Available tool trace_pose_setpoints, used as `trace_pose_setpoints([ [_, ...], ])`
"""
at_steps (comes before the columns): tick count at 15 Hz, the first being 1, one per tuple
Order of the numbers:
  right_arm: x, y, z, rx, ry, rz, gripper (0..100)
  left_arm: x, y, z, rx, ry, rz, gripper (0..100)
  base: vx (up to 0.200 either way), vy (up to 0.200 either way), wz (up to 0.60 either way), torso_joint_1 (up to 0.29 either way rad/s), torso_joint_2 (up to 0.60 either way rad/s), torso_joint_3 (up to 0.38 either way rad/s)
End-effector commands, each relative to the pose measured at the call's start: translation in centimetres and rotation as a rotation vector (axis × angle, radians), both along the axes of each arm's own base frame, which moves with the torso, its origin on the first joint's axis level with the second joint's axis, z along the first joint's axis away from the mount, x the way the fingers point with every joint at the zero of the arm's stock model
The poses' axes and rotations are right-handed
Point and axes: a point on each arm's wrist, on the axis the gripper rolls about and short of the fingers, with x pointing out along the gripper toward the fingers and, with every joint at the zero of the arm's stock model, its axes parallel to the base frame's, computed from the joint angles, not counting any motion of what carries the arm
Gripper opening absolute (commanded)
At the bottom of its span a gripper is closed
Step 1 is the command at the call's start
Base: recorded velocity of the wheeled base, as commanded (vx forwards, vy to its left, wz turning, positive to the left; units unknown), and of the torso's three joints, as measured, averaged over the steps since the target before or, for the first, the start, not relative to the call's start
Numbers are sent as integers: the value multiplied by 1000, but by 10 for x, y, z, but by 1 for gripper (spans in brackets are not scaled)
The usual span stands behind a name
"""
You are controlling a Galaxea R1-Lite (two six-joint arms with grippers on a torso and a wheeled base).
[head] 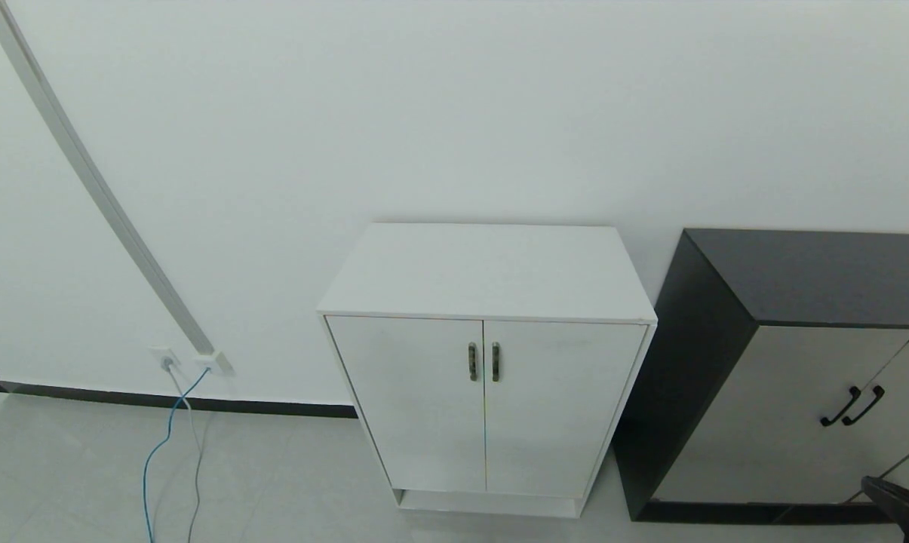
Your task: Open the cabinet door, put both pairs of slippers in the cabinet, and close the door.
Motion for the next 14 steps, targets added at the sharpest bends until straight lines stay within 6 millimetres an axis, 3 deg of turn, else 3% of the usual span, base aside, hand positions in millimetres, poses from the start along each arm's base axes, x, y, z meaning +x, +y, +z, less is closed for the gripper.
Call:
trace_pose_setpoints([
  [1, -15, -2, 5, 9, -61, 2, 0, 0, 0, 0, 0, 0, 0, 0, 0, 0, 0, 0, 0, 0],
  [14, -84, -12, -14, -3, -126, 30, 0, 0, 0, 0, 0, 0, 0, 0, 0, 0, 0, 0, 0, 0],
])
